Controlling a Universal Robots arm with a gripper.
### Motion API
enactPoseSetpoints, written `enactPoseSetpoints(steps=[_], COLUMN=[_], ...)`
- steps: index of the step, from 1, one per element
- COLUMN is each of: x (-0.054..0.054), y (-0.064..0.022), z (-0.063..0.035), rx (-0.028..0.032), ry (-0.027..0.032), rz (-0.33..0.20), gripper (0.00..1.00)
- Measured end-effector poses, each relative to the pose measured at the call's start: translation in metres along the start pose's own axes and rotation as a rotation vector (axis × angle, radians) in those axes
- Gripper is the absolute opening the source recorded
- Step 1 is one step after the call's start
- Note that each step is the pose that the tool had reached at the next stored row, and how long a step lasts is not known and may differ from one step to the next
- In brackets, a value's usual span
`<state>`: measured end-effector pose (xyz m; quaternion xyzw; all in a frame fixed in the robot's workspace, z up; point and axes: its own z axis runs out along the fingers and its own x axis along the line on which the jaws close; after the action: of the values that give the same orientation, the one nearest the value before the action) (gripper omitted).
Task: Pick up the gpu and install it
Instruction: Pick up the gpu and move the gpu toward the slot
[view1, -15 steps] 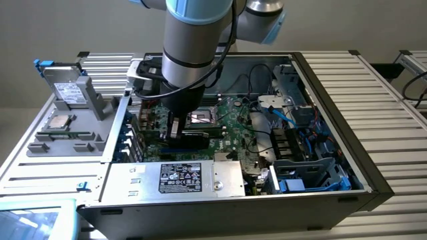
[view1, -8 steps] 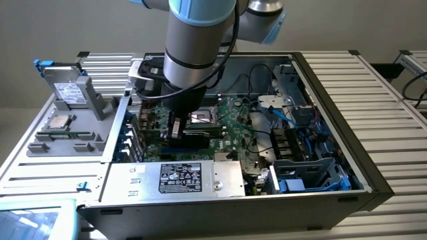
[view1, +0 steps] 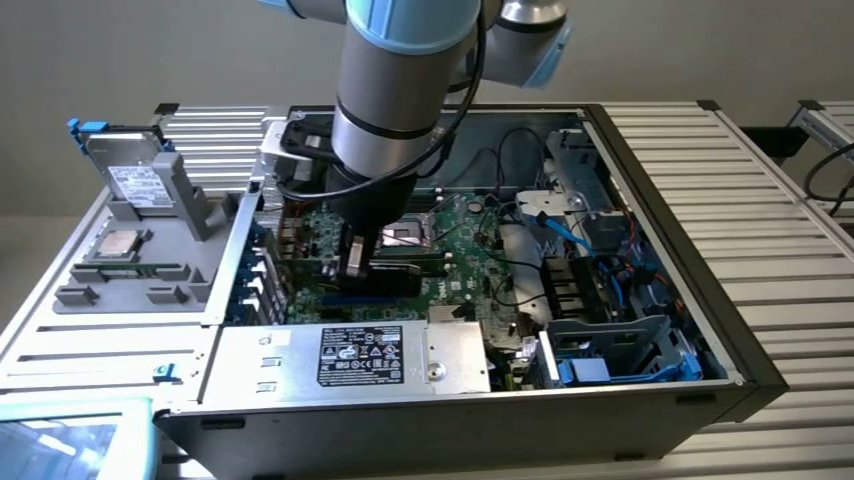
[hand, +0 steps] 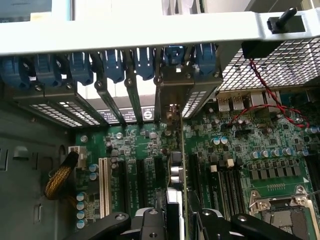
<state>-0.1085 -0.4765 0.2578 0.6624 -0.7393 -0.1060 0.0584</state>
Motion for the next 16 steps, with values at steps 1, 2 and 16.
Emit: enactPoseSetpoints(steps=[1, 2, 16], x=[0.000, 0.000, 0.001], y=[0.0000, 0.0001, -0.0122], z=[0.0000, 0.0000, -0.0030], rx=[-0.0022, -0.0024, -0.0612], ry=[-0.0002, -0.0002, 0.0012], rz=[0.000, 0.000, 0.004], gripper=[0.28, 0.28, 0.28])
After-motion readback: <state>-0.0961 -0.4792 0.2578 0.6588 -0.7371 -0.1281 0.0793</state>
